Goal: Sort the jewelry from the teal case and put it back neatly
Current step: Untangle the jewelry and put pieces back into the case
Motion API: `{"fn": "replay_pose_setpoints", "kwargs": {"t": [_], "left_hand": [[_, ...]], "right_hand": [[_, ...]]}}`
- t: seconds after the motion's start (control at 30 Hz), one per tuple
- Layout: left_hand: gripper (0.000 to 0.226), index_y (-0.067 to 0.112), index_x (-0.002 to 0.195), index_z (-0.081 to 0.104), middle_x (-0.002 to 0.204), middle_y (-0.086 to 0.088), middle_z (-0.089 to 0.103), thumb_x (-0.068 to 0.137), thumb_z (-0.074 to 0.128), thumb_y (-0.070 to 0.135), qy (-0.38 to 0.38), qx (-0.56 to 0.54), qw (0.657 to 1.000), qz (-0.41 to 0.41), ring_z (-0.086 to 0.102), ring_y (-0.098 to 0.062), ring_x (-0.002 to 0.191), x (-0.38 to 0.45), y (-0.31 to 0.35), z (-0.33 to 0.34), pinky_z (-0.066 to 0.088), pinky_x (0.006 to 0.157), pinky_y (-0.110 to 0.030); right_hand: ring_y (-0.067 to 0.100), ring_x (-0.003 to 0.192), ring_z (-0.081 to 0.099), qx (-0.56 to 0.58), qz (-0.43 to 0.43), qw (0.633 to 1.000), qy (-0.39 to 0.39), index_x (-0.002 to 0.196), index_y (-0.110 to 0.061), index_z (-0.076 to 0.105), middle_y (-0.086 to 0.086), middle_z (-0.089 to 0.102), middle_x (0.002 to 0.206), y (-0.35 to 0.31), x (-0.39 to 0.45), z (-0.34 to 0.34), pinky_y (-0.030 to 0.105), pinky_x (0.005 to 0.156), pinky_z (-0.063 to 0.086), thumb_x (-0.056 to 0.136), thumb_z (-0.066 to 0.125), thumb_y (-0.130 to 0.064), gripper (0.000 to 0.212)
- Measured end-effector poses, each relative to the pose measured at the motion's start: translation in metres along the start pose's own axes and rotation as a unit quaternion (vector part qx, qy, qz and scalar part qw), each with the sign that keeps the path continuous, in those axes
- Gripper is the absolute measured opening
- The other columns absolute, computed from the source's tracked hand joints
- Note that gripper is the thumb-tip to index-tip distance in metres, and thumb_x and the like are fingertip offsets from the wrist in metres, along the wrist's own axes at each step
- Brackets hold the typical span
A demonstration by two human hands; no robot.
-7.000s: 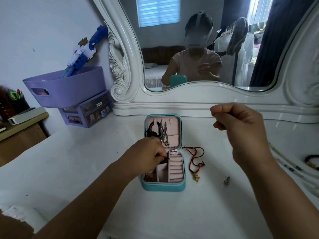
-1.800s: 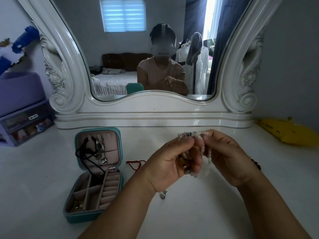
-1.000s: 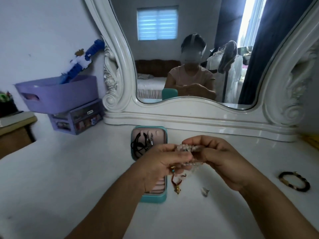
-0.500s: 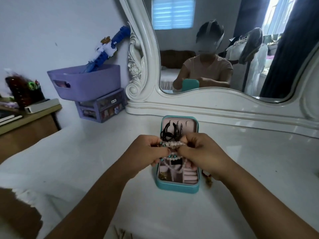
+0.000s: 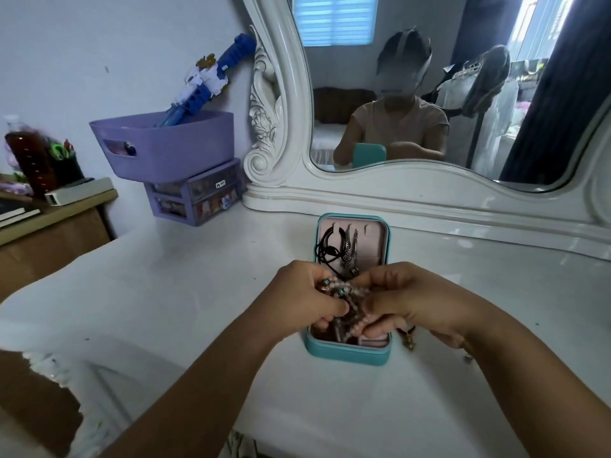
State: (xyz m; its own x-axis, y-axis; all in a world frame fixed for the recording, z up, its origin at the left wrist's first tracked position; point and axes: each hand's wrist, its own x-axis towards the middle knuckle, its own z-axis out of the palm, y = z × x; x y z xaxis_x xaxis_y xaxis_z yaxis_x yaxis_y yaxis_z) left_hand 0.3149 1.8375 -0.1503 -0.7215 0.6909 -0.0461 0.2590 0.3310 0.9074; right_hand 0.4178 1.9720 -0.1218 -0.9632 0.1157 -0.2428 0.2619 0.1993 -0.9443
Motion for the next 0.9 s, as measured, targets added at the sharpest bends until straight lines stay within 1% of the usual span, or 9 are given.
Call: {"fn": "replay_pose_setpoints", "kwargs": {"t": [0.13,0.23,0.37,0.47,0.53,0.6,0.67,0.8,0.9], "left_hand": [[0.039,0.016,0.098,0.061,0.090,-0.004,0.068,0.066,0.079,0.004,0.029,-0.007,0.999,0.022,0.068,-0.018,0.066,-0.001,-0.002,0.000,0.056,0.058,-0.026],[0.035,0.017,0.097,0.064,0.093,-0.005,0.070,0.067,0.077,0.002,0.032,-0.017,0.999,0.031,0.069,-0.013,0.069,-0.003,-0.005,-0.003,0.056,0.063,-0.025],[0.040,0.020,0.104,0.068,0.098,0.000,0.072,0.070,0.073,0.001,0.018,-0.009,0.999,0.049,0.070,-0.013,0.085,-0.007,-0.010,-0.005,0.058,0.079,-0.034],[0.043,0.027,0.105,0.065,0.102,0.004,0.071,0.072,0.071,0.000,0.025,-0.004,0.998,0.062,0.069,-0.010,0.087,-0.011,-0.012,-0.004,0.058,0.076,-0.029],[0.041,0.032,0.093,0.060,0.097,0.004,0.072,0.071,0.073,0.001,0.043,-0.012,0.996,0.073,0.069,-0.009,0.083,-0.015,-0.012,-0.002,0.056,0.070,-0.024],[0.035,0.029,0.084,0.057,0.089,0.004,0.072,0.070,0.075,0.003,0.067,-0.008,0.994,0.082,0.069,-0.009,0.077,-0.017,-0.012,0.001,0.053,0.064,-0.020],[0.033,0.029,0.077,0.060,0.082,0.003,0.073,0.069,0.075,0.002,0.088,-0.001,0.991,0.100,0.069,-0.008,0.072,-0.019,-0.014,0.004,0.052,0.063,-0.019],[0.036,0.032,0.069,0.068,0.073,0.008,0.072,0.069,0.074,-0.003,0.112,0.015,0.985,0.133,0.067,-0.002,0.064,-0.020,-0.015,0.009,0.051,0.061,-0.012],[0.026,0.018,0.073,0.074,0.073,0.011,0.066,0.067,0.074,-0.007,0.113,0.056,0.975,0.181,0.064,0.000,0.064,-0.022,-0.018,0.011,0.046,0.060,-0.006]], "right_hand": [[0.027,0.083,0.070,-0.039,-0.034,0.998,0.020,0.103,0.000,0.067,0.023,0.071,0.096,0.005,-0.001,-0.002,0.026,0.067,0.059,0.087,0.053,0.005,0.022],[0.024,0.069,0.068,-0.084,-0.077,0.990,0.082,0.090,-0.006,0.073,0.019,0.073,0.081,0.011,0.002,0.002,0.026,0.062,0.059,0.082,0.062,0.004,0.017],[0.007,0.063,0.064,-0.162,-0.135,0.965,0.157,0.077,-0.022,0.076,-0.008,0.069,0.064,0.023,0.004,0.012,0.026,0.067,0.054,0.074,0.071,0.000,0.022],[0.009,0.064,0.065,-0.226,-0.158,0.945,0.177,0.076,-0.023,0.075,-0.005,0.070,0.066,0.031,0.006,0.020,0.030,0.066,0.054,0.074,0.072,-0.006,0.017],[0.018,0.067,0.065,-0.264,-0.154,0.929,0.209,0.079,-0.019,0.069,0.002,0.070,0.072,0.032,0.007,0.023,0.034,0.065,0.053,0.074,0.073,-0.012,0.010],[0.021,0.067,0.064,-0.254,-0.151,0.928,0.228,0.075,-0.020,0.061,0.004,0.067,0.072,0.032,0.007,0.024,0.031,0.062,0.052,0.073,0.073,-0.011,0.016],[0.019,0.065,0.063,-0.255,-0.156,0.928,0.224,0.068,-0.020,0.059,0.002,0.066,0.069,0.030,0.005,0.022,0.029,0.061,0.050,0.073,0.074,-0.009,0.019],[0.007,0.063,0.059,-0.278,-0.182,0.929,0.162,0.069,-0.009,0.071,-0.006,0.062,0.063,0.030,0.002,0.019,0.022,0.061,0.046,0.072,0.074,-0.007,0.006],[0.005,0.070,0.058,-0.317,-0.191,0.924,0.096,0.078,-0.011,0.075,-0.006,0.062,0.065,0.029,-0.001,0.016,0.013,0.061,0.040,0.079,0.067,-0.006,0.009]]}}
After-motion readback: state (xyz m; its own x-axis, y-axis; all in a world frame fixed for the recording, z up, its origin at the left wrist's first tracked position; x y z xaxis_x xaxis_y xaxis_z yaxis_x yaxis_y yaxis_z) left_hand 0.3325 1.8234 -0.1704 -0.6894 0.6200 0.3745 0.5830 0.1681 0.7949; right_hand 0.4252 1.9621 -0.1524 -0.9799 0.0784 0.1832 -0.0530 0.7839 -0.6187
